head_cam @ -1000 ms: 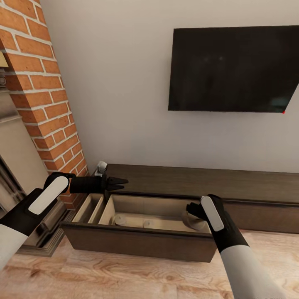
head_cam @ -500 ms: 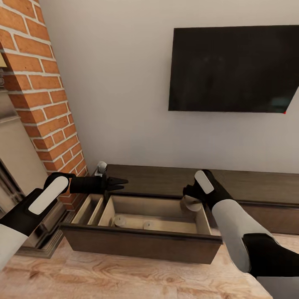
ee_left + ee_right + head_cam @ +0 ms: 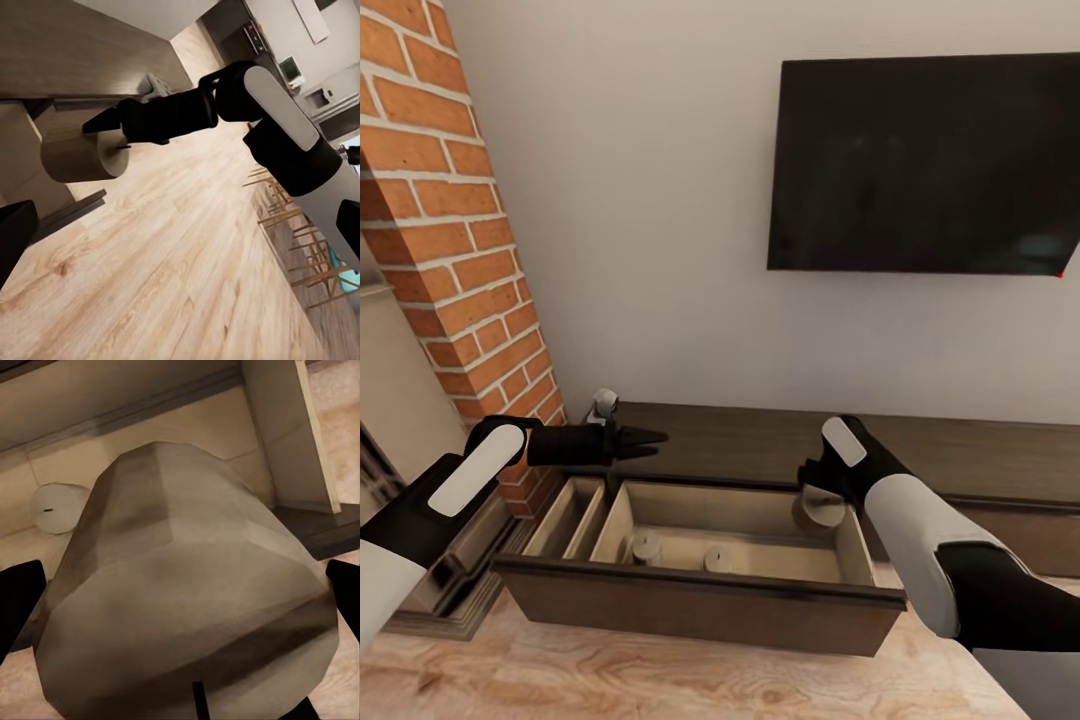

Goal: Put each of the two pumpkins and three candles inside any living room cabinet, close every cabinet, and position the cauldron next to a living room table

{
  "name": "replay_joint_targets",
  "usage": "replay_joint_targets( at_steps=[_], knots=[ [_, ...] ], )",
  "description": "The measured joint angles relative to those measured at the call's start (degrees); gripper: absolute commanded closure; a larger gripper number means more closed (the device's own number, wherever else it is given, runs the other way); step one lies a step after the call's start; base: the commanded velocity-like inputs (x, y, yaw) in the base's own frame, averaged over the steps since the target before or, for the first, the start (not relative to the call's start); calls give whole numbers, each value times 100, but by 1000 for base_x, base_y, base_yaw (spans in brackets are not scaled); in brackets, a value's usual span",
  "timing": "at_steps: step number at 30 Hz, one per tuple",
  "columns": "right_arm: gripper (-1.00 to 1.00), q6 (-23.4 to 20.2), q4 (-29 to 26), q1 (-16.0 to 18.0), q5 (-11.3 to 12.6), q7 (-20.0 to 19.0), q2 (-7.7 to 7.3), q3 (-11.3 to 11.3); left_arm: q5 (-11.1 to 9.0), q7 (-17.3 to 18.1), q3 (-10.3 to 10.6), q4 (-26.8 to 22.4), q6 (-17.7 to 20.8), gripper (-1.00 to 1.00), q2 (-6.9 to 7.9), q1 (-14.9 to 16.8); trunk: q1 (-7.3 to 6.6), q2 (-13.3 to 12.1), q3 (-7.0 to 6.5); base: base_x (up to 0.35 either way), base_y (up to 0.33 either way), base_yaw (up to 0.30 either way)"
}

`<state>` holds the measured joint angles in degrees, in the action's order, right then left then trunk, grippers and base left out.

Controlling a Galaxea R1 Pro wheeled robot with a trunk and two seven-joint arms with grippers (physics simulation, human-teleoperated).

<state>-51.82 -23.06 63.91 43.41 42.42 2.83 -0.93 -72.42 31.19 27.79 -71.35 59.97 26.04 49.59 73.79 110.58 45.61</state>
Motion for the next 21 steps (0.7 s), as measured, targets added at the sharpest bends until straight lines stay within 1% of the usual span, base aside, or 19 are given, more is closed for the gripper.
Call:
replay_joint_targets(
  at_steps=[9, 19, 21],
  knots=[
    [100, 4, 269, 4, 41, 2, 39, 0, 3, -3, -3, -5, 0, -100, 18, 0, 1, 0, 0, 141, 0, 0],
    [100, 0, 322, 4, 44, 3, 42, 1, 2, -4, -3, -25, 0, -100, 13, 0, 2, 0, 0, 23, 0, 0],
    [100, -5, 348, 3, 45, 0, 42, 1, 5, -4, -3, -33, -1, -100, 13, 1, 45, 78, 36, 2, 0, 0]
  ],
)
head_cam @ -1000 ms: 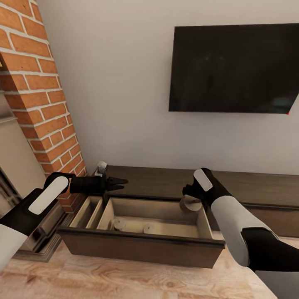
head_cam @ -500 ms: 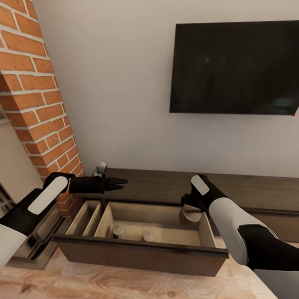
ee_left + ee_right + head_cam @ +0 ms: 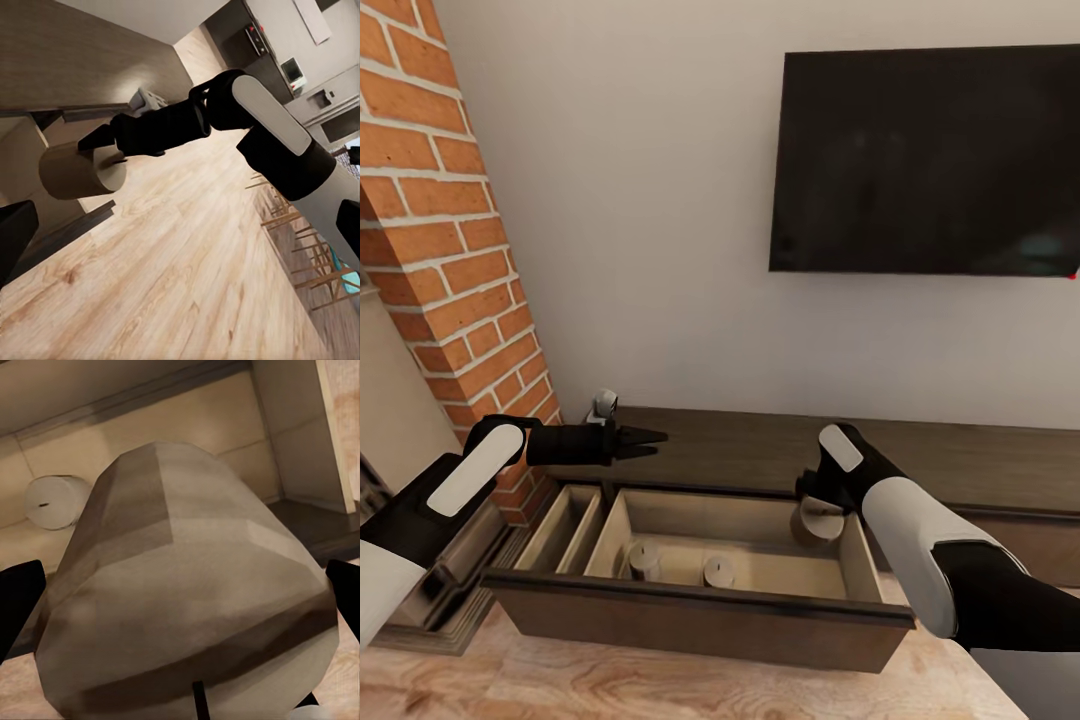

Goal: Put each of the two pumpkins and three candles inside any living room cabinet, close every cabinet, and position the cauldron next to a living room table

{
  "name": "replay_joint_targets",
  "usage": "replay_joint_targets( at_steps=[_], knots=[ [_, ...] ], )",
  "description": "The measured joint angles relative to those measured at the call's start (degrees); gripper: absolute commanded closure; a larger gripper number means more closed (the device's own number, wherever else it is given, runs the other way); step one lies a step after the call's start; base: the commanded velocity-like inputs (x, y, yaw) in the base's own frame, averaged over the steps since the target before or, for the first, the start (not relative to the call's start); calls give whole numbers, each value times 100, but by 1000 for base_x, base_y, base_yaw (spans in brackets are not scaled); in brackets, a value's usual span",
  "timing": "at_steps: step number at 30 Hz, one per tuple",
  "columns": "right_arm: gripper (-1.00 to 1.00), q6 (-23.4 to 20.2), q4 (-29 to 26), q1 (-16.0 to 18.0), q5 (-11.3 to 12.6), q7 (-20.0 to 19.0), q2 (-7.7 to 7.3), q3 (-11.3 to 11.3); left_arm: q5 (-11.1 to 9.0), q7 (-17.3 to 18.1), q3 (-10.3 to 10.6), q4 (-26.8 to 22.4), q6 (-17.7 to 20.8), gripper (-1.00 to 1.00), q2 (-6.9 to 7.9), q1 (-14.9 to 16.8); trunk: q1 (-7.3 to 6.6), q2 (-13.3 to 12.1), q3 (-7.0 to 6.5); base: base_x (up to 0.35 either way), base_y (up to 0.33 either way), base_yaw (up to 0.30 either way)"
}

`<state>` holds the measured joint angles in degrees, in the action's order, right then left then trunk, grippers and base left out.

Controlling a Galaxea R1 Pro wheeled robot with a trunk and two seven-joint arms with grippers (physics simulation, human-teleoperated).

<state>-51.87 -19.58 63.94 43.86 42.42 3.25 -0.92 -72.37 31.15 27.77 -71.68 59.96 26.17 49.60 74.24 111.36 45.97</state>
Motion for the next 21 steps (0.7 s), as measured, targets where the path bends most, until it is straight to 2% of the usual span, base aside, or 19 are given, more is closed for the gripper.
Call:
replay_joint_targets(
  at_steps=[13, 21],
  knots=[
    [100, 12, 93, -1, 1, -30, 3, -1, 1, 4, -1, -102, 0, -100, 14, -1, 286, 522, 233, 0, 0, 0],
    [100, 11, 158, 0, -51, -266, 2, -2, 1, 7, -1, -116, 0, -100, 15, -1, 461, 842, 377, 0, 0, 0]
  ],
)
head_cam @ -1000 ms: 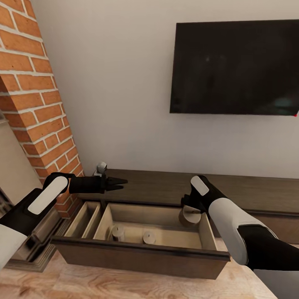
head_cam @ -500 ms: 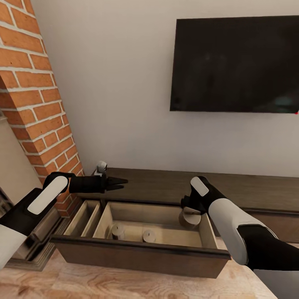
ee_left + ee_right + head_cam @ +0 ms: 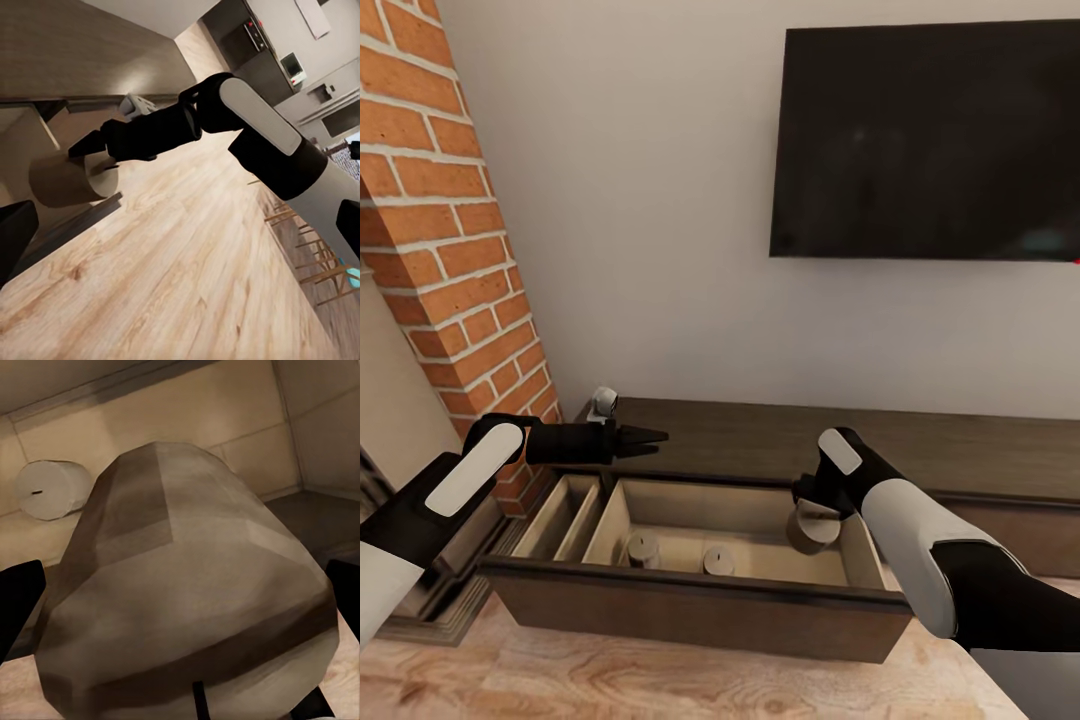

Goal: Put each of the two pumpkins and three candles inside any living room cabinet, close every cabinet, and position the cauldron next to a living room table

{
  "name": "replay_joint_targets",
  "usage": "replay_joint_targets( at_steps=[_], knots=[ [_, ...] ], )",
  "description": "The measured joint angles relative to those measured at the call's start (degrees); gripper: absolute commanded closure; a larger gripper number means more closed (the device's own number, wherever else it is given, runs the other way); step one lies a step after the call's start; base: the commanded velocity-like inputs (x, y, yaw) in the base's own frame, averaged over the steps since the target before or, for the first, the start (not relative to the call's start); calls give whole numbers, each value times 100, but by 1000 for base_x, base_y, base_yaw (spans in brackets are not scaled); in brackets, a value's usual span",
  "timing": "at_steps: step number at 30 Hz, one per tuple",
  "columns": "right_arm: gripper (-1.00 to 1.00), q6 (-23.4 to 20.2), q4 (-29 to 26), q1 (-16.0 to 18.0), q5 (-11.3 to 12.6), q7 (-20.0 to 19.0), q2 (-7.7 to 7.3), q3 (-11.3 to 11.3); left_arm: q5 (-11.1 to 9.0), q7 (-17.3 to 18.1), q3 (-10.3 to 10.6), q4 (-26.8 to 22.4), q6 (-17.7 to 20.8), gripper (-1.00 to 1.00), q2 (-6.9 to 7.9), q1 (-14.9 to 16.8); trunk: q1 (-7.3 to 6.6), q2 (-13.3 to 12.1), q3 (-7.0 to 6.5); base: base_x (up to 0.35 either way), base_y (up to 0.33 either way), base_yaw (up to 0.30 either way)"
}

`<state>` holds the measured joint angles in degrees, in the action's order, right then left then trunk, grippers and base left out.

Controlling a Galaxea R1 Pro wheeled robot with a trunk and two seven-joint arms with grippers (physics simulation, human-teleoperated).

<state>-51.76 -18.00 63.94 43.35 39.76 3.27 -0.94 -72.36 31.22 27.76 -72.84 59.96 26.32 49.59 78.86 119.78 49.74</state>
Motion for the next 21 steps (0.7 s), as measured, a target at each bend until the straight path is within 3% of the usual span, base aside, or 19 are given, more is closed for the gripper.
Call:
replay_joint_targets(
  at_steps=[21],
  knots=[
    [100, 196, 18, -1, -24, -39, 74, -51, -4, 2, -1, -4, 0, -100, 0, 0, 461, 842, 377, 0, 0, 0]
  ],
)
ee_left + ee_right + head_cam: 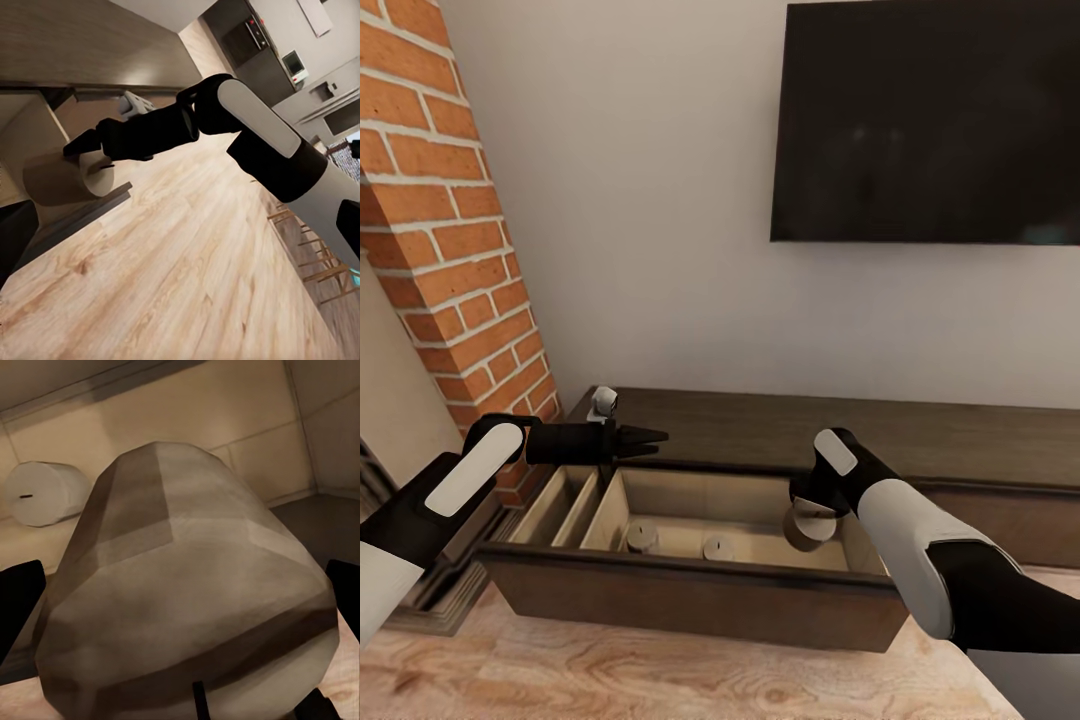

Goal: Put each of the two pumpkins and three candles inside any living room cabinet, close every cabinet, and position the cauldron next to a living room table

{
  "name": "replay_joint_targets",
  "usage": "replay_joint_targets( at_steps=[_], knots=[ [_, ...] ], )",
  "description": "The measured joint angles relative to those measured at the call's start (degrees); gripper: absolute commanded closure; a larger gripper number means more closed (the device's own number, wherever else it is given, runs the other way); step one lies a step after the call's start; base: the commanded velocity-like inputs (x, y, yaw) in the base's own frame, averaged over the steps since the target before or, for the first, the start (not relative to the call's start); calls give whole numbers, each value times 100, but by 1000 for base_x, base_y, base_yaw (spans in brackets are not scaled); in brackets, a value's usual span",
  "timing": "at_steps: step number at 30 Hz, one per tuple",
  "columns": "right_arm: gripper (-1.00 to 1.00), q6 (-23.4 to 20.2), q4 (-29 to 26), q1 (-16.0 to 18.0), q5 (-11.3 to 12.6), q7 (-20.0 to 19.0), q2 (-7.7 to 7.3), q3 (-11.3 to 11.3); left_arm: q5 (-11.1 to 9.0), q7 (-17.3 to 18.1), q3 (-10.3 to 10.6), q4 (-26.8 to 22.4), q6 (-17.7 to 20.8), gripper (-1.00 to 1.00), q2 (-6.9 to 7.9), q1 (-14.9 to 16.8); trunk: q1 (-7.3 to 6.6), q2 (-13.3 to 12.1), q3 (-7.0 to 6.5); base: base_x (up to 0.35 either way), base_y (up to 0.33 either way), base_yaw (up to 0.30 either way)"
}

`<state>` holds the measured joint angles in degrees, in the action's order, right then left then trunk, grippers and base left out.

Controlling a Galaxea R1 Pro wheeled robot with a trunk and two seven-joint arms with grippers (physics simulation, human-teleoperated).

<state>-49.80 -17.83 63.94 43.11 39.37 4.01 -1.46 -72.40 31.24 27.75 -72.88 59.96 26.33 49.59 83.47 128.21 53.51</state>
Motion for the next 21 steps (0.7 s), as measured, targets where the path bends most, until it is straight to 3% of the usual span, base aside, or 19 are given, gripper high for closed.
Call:
replay_joint_targets(
  at_steps=[3, 13, 21],
  knots=[
    [100, 3, -1, -3, -1, 0, 2, -17, 0, 0, -4, 0, 0, -100, 0, 0, 66, 120, 54, 0, 0, 0],
    [100, 8, -2, -1, -2, -1, 11, -34, -8, 0, -5, -6, 1, -100, 2, 0, 66, 122, 54, 4, 1, 0],
    [100, 9, -2, 2, -1, -1, 12, -36, -8, 0, -6, 0, 1, -100, 0, 0, 65, 122, 54, 164, 44, 0]
  ],
)
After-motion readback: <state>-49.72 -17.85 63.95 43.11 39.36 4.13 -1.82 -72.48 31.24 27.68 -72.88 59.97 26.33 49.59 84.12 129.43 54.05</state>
